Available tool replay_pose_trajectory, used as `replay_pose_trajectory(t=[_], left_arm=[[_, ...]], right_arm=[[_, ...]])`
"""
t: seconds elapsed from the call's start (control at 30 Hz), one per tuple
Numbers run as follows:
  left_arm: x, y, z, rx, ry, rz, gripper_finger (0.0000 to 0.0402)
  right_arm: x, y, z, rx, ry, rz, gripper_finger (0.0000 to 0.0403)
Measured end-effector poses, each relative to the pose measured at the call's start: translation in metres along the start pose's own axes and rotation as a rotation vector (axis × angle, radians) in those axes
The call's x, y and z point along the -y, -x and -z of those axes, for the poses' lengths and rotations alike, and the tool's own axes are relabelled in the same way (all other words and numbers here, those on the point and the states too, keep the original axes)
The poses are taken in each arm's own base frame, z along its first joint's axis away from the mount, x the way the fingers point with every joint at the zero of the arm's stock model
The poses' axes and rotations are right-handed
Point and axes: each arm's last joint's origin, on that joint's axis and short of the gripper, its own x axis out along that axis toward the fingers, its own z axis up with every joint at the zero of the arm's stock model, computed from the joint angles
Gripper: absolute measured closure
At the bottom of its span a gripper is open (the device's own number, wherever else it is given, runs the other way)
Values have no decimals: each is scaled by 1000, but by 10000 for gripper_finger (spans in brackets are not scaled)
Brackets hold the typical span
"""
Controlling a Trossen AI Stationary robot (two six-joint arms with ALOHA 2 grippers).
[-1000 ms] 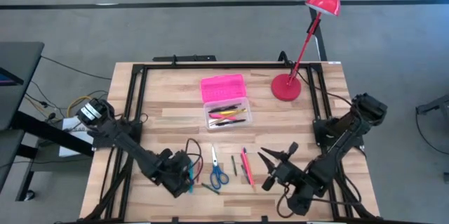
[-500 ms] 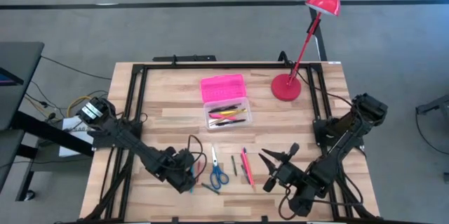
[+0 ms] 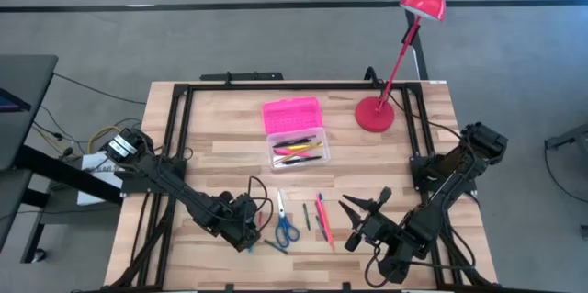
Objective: Pick & place school supplies into a supply box
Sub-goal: Put the blue pen into the pink supply box
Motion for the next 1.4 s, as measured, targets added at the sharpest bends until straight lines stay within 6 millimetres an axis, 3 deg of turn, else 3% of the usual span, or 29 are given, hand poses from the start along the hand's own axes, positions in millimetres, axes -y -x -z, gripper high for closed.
replay_pose_trajectory(t=[0.2, 1.07, 1.4], left_arm=[[0, -16, 2, -69, -2, -30, 177], [-12, -12, 11, -387, 18, -112, 178], [-17, -11, 14, -420, -25, -153, 187]], right_arm=[[0, 0, 0, 0, -1, -1, 326], [-1, 0, 0, -10, 0, -24, 326], [-1, 0, 0, -10, 0, -24, 326]])
